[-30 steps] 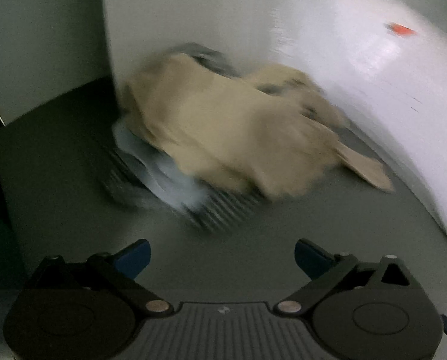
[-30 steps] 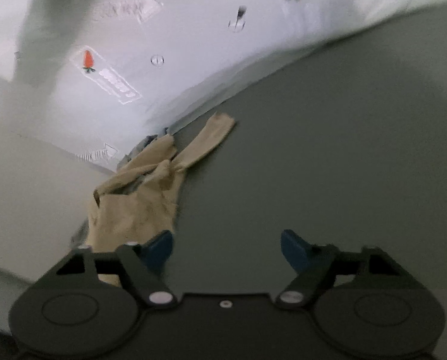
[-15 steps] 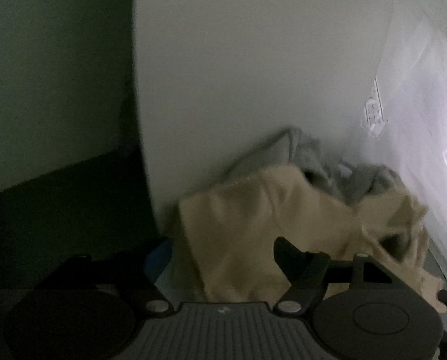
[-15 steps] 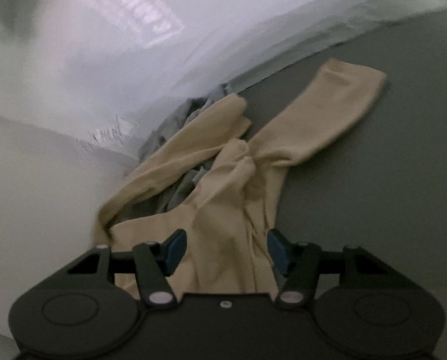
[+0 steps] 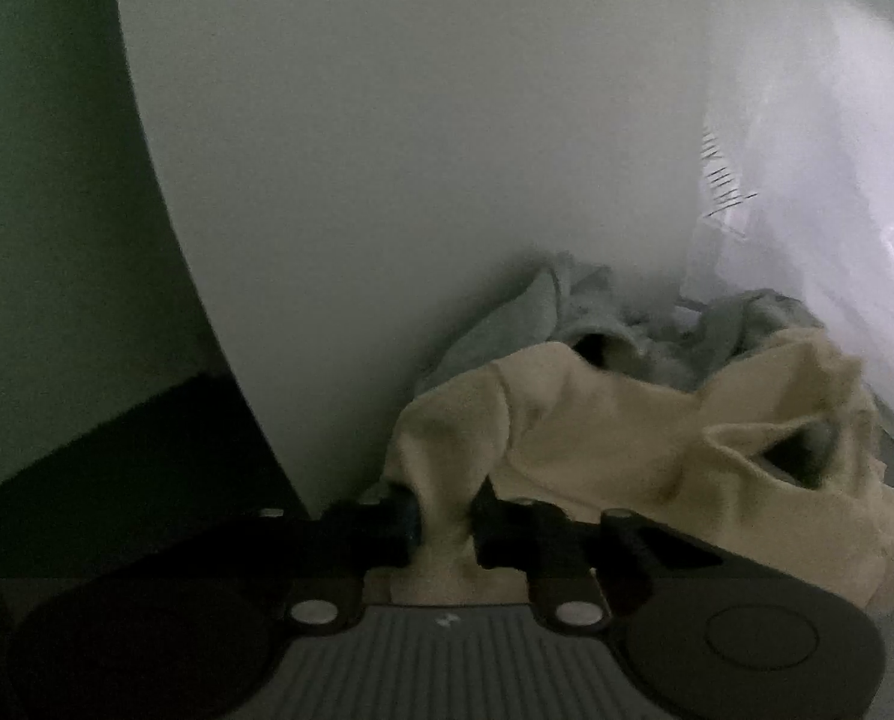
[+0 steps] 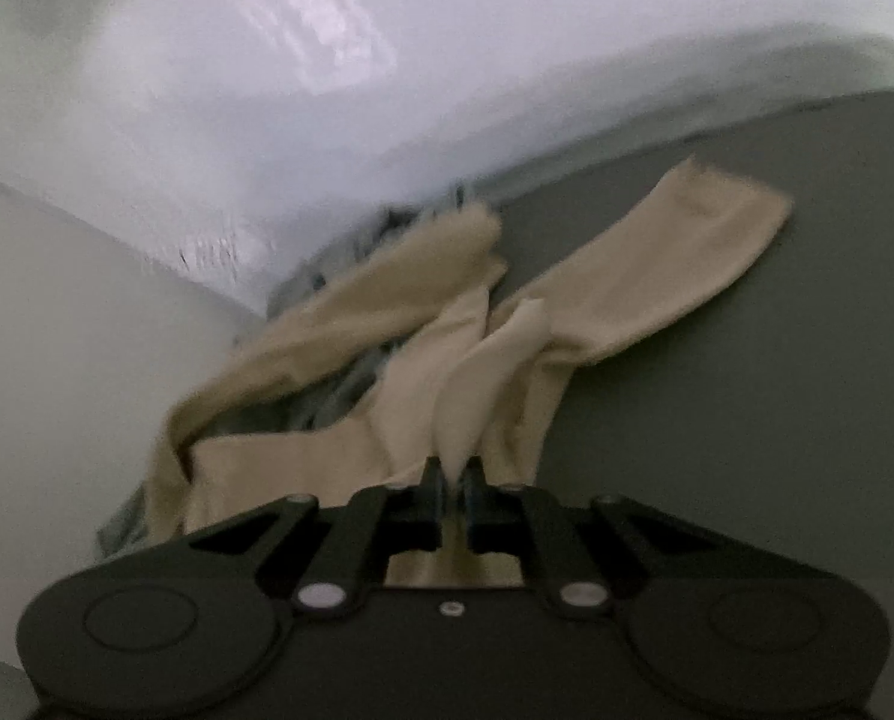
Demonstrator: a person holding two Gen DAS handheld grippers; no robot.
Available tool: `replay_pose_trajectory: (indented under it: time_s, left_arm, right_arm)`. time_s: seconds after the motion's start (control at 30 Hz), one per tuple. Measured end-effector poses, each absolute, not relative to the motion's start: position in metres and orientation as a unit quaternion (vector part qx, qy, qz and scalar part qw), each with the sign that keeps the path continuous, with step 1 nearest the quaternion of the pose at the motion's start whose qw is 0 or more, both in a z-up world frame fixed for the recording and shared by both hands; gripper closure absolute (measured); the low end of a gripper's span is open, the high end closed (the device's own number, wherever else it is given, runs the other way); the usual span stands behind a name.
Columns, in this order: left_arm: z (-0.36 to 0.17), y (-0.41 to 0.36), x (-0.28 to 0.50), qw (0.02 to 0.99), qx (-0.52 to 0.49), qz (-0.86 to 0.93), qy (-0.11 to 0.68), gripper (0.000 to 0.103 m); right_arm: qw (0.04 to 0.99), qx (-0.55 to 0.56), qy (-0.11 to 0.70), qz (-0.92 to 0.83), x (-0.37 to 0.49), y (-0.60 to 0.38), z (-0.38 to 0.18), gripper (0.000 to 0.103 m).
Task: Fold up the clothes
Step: 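Pull the beige garment off the pile and lay it flat on the table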
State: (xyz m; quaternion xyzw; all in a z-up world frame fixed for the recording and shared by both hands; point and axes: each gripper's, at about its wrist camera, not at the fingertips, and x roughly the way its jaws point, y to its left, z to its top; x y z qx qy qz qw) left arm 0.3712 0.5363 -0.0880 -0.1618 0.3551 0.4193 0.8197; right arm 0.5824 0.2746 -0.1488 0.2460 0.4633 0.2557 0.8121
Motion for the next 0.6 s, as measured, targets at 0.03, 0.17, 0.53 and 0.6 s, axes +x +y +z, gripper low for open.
replay_pose_trajectory:
  time_s: [0.03,0.17,0.53,0.6]
  left_arm:
    - [-0.079,0.526,0.369,0.825,-0.157,0.415,0.35,0.088]
    - [-0.047,0.476,0.36,0.851,-0.15,0.381,0.33,0.09]
    - [-0.037,0.205,0.325,0.897,-0.162,0.146,0.383,0.089]
    - [-0.055,0.15,0.318,0.89,-0.166,0.088,0.415,0.084]
  right_arm:
    - [0.819,0.247,0.451,0.255,0.578,0.261,-0.142,0.097]
    - [0.85,0.249,0.406,0.224,0.561,0.197,-0.114,0.097]
    - [0.929,0.246,0.275,0.042,0.473,-0.114,-0.051,0.097]
    - [0.936,0.224,0.272,-0.021,0.455,-0.176,-0.054,0.097]
